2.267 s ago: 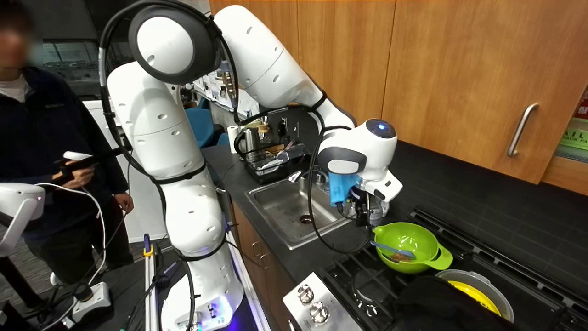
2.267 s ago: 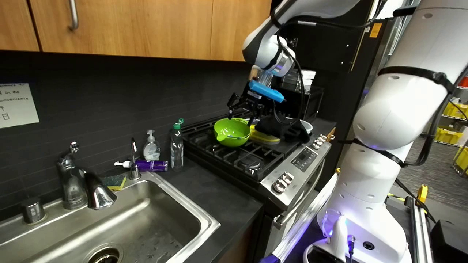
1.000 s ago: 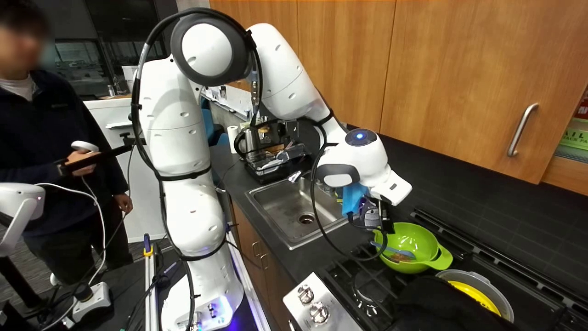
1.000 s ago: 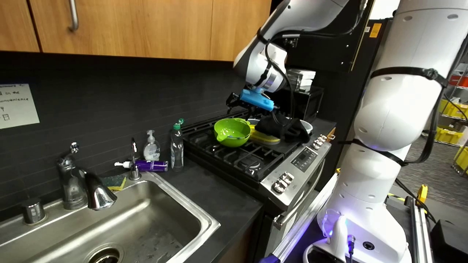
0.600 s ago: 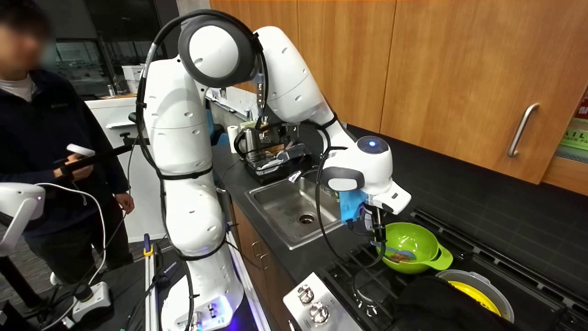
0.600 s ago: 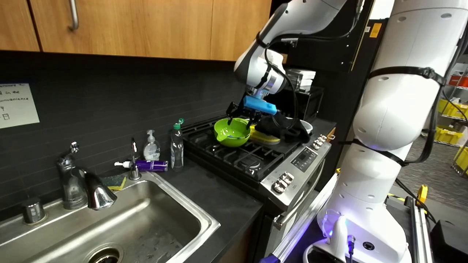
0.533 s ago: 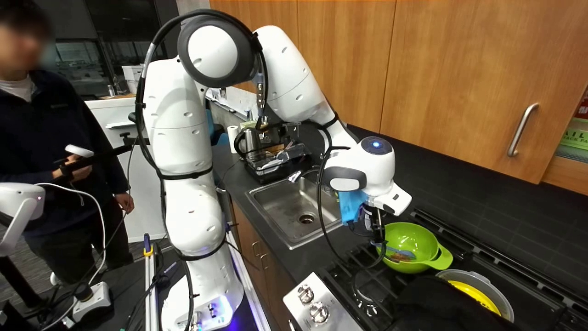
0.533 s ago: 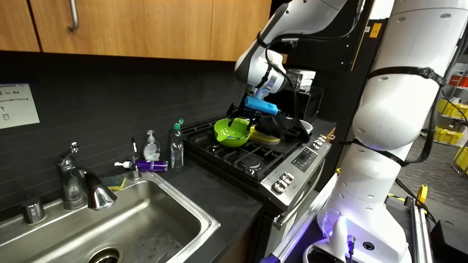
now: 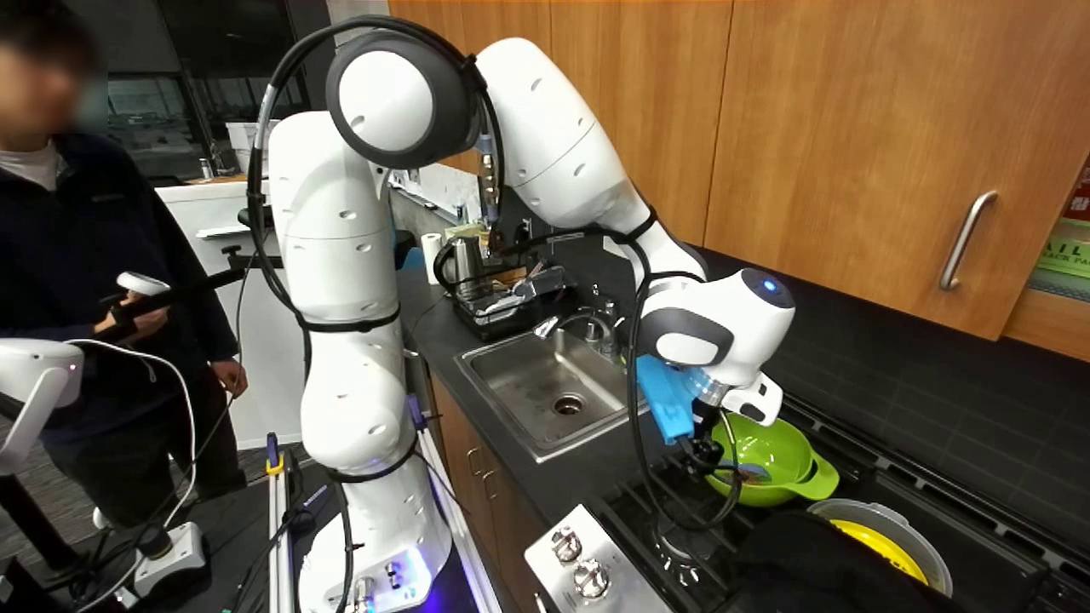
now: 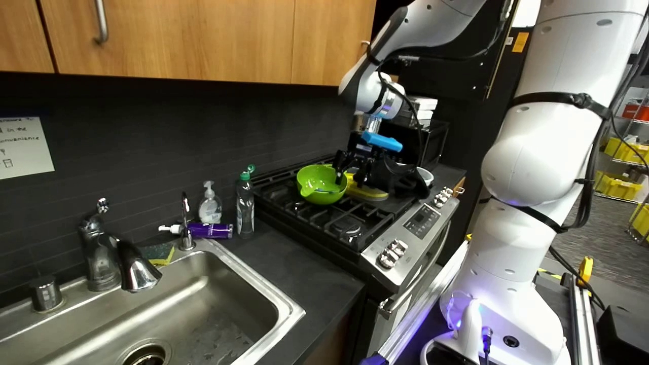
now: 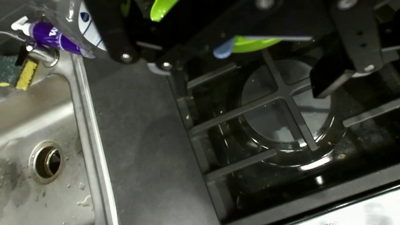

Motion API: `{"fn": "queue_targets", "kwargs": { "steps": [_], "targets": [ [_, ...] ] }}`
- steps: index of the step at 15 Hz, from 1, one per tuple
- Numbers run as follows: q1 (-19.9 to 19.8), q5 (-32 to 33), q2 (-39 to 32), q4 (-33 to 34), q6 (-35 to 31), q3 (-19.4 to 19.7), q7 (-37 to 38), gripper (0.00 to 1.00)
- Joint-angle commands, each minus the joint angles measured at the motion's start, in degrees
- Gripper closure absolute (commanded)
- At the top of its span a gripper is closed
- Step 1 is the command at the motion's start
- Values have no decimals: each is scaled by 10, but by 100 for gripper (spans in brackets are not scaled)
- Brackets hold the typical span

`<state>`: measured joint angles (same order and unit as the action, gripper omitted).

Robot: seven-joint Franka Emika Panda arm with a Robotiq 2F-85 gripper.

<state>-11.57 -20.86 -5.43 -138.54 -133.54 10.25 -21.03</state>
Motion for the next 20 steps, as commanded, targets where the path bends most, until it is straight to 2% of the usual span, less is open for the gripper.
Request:
{"fn": "queue_targets", "kwargs": {
  "steps": [1, 3, 7, 14, 17, 20],
  "targets": [
    [-11, 36, -22, 37, 50, 1, -21, 0],
    [-10, 49, -27, 42, 39, -1, -13, 0],
    [-7, 26, -32, 44, 4, -11, 11, 0],
    [-2, -67, -38, 29, -76, -37, 41, 0],
    [-3, -74, -45, 28, -98, -44, 47, 0],
    [-5, -75, -61, 27, -152, -47, 47, 0]
  ]
}}
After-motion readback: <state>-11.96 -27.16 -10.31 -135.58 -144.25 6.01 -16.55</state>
